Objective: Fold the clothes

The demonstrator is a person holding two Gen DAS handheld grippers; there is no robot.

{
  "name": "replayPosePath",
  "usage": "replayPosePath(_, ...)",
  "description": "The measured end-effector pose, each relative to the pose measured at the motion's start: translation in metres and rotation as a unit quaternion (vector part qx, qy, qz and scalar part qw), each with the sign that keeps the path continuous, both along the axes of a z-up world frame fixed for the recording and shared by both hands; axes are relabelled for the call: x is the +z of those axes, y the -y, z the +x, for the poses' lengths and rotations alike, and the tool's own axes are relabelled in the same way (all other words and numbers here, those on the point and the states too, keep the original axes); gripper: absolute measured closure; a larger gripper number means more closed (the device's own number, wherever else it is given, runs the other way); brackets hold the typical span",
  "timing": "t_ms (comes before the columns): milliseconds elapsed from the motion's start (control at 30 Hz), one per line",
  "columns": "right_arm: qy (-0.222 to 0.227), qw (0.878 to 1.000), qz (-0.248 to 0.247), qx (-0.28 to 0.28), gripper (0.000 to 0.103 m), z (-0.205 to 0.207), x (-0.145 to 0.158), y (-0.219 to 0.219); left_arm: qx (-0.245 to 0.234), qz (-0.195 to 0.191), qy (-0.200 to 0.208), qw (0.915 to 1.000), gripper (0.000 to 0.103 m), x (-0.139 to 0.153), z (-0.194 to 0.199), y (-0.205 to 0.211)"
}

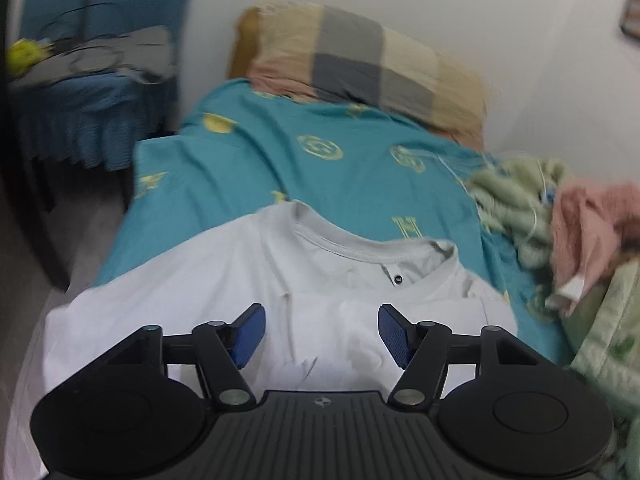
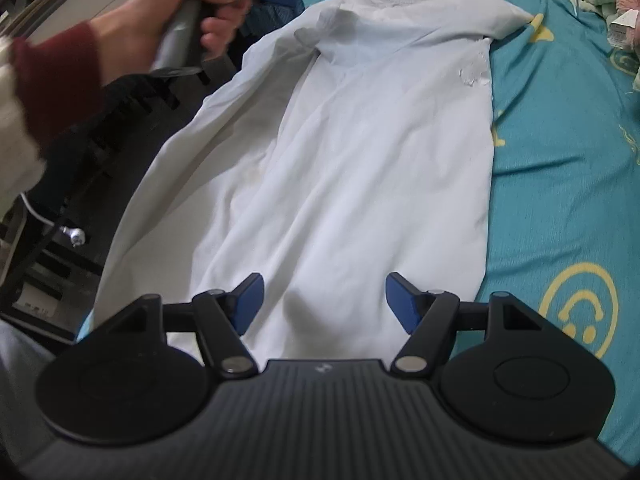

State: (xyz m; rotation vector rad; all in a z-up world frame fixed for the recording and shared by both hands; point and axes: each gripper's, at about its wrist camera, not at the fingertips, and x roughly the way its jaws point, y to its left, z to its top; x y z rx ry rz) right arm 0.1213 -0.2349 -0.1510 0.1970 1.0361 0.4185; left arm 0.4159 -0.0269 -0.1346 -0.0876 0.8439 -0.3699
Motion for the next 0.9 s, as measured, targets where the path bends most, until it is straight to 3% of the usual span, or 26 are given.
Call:
replayPosePath(67,-0.003,1.0,0.011,-0.01,0.034,0.005,-0.003,0.004,-0.014,0.036,-0.007,0.9992,0.052,-0.015,0.014,0.019)
replayPosePath(133,-0.012,1.0,0.013,-0.015,0.034,0.009,-0.008,0.005,-0.025,0.052,-0.008,0.9983,0.072,-0.017,0.02,0.027)
replayPosePath(167,-0.015,1.0,0.01,-0.013,0.034,0.01,-0.01,0.003,-0.03,0.056,-0.008,0.998,0.093,-0.017,0.021,0.029)
replayPosePath(200,-0.019,1.0,0.008,-0.012,0.034,0.011,-0.012,0.002,-0.034,0.06,-0.008,0.9976,0.097,-0.016,0.022,0.032)
replayPosePath(367,-0.016,1.0,-0.005,-0.004,0.034,0.012,-0.014,-0.004,-0.056,0.078,-0.004,0.9954,0.099,-0.008,0.027,0.042)
replayPosePath(567,-0.01,1.0,-0.005,-0.008,0.034,0.012,-0.012,-0.002,-0.023,0.092,0.065,0.9934,0.1,0.025,0.038,0.046)
replayPosePath(667,-0.01,1.0,-0.01,-0.008,0.034,0.012,-0.014,-0.002,0.003,0.124,0.075,0.9895,0.1,0.011,0.048,0.053)
replayPosePath(767,-0.01,1.0,-0.013,-0.007,0.034,0.01,-0.016,-0.003,0.024,0.142,0.053,0.9882,0.099,-0.017,0.055,0.059)
replayPosePath(833,-0.009,1.0,-0.013,-0.008,0.034,0.01,-0.017,-0.002,0.037,0.125,0.042,0.9905,0.097,-0.029,0.054,0.056)
replayPosePath(900,-0.008,1.0,-0.013,-0.009,0.034,0.01,-0.018,-0.002,0.047,0.102,0.035,0.993,0.086,-0.034,0.05,0.049)
